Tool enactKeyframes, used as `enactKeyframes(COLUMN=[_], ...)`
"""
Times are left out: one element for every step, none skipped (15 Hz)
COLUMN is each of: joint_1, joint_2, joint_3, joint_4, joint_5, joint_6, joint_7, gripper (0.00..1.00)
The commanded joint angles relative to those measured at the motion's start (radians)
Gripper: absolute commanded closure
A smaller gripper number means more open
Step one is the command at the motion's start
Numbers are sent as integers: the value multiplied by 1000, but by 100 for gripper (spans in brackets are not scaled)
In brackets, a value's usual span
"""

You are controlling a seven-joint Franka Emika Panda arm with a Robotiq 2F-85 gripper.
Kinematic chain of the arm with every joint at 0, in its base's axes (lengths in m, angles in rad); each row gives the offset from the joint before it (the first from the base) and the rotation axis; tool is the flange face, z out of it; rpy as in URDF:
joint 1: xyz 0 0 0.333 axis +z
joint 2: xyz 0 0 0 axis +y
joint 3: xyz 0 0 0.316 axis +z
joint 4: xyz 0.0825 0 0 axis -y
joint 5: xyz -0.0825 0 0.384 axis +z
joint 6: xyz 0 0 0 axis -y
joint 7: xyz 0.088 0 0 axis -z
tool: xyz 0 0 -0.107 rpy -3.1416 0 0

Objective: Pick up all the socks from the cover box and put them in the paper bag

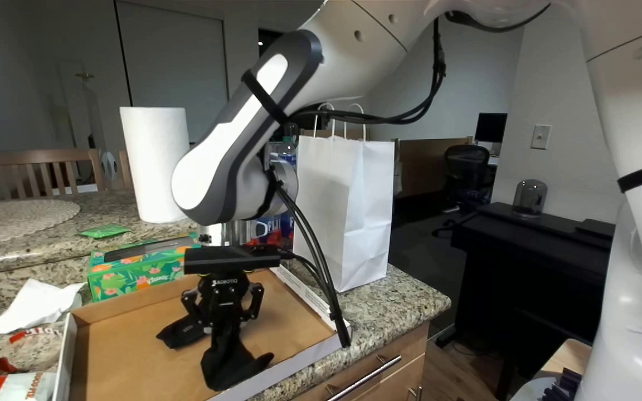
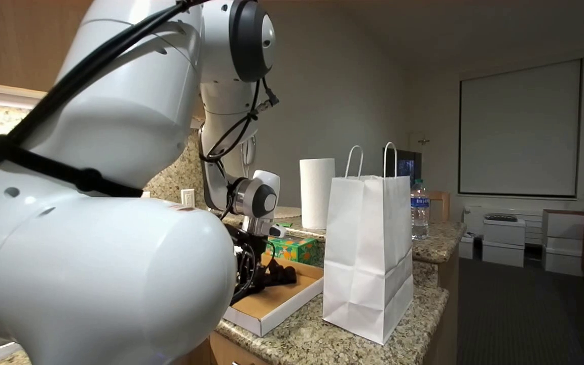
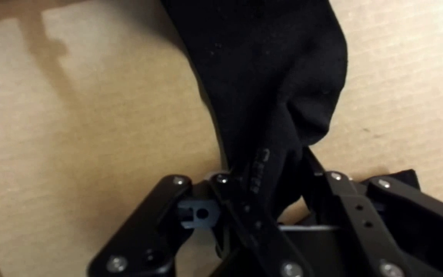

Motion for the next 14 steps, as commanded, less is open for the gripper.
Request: enactKeyframes(joint_1=[4, -1, -5, -11, -13, -16, -19, -21, -26, -29, -36, -45, -56, -74], joint_2=[-11, -22, -43, -60, -92, -123, -158, -195, -235, -290, -335, -380, -424, -467], joint_3=[-16, -15, -14, -11, -12, -11, -8, -8, -7, -11, -13, -14, -14, -13], joint_4=[-9, -11, -16, -16, -21, -21, -22, -20, -19, -24, -21, -18, -12, -1], joint_5=[-24, -17, -17, -11, -17, -21, -24, -34, -41, -64, -88, -115, -144, -159], joint_6=[-3, -6, -13, -25, -32, -42, -55, -76, -94, -108, -125, -132, -130, -127], joint_7=[34, 25, 16, 3, -2, -9, -17, -18, -22, -10, -2, 11, 31, 46], gripper=[92, 94, 95, 95, 92, 92, 92, 92, 92, 92, 92, 92, 92, 92])
